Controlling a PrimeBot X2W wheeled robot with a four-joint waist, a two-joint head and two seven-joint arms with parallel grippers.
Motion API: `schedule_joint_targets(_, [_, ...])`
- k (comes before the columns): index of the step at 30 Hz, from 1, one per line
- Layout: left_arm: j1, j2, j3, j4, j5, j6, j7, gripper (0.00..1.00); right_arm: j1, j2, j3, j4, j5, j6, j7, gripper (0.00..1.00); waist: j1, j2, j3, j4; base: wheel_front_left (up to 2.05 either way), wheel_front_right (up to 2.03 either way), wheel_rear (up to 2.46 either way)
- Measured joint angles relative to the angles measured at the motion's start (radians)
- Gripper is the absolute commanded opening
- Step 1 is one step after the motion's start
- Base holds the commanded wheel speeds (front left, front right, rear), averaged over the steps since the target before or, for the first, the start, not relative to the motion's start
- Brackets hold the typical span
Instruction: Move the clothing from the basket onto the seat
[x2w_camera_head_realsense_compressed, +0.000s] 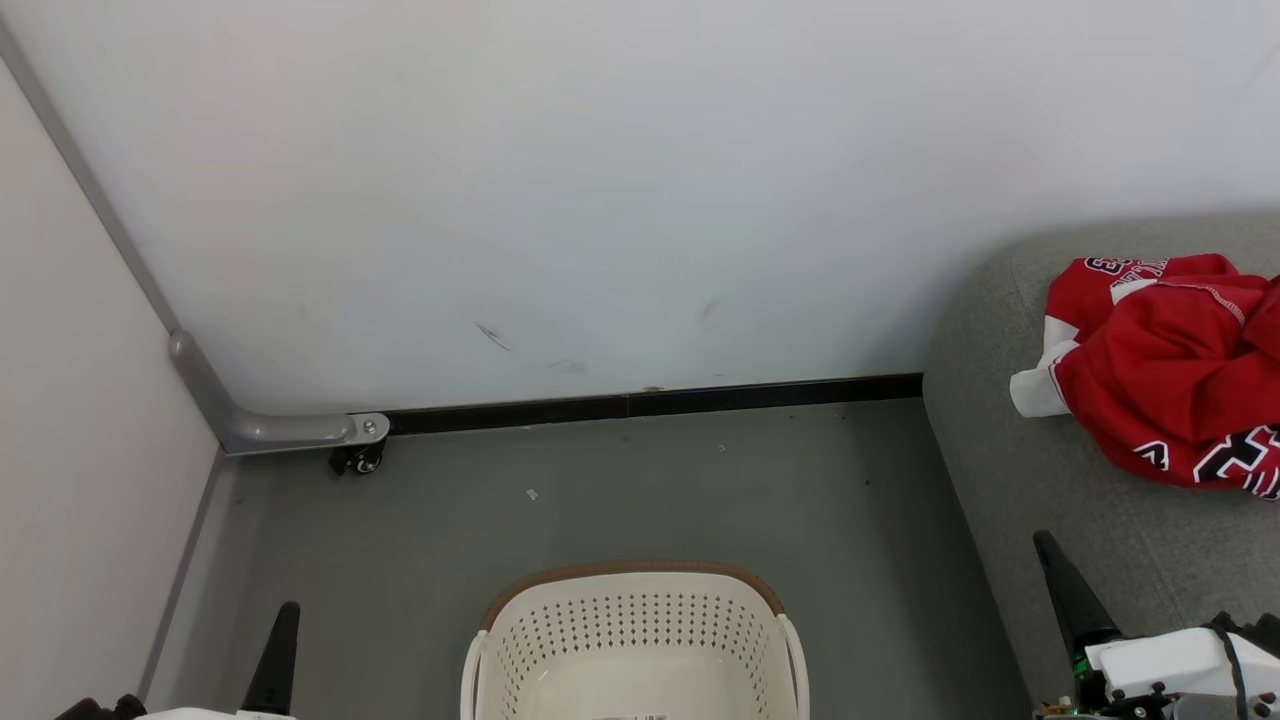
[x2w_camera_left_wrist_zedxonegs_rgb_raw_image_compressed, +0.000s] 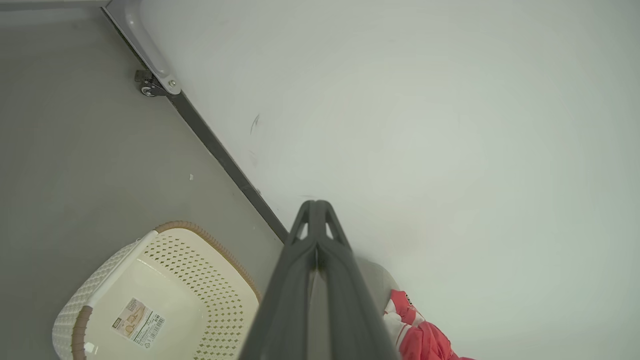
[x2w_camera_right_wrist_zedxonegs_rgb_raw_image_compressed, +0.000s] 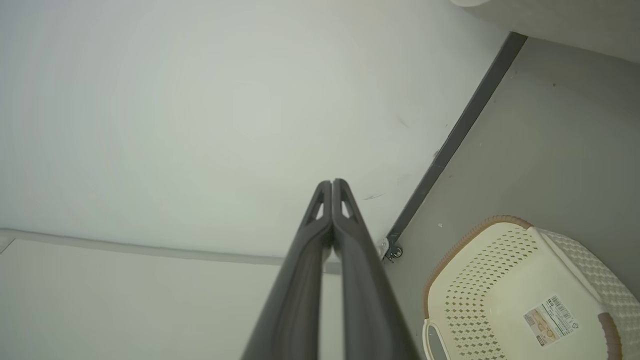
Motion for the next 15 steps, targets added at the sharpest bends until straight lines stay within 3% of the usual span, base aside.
schedule_joint_targets(15, [-0.047,-0.020,0.044,0.023,-0.157,-0.028,0.050,0.00,-0.029,-0.004,-0.021,0.018,0.215,0.000,0.047,0.00,-0.0005,0.0000,0.022,-0.003,0.00,0.00,0.00])
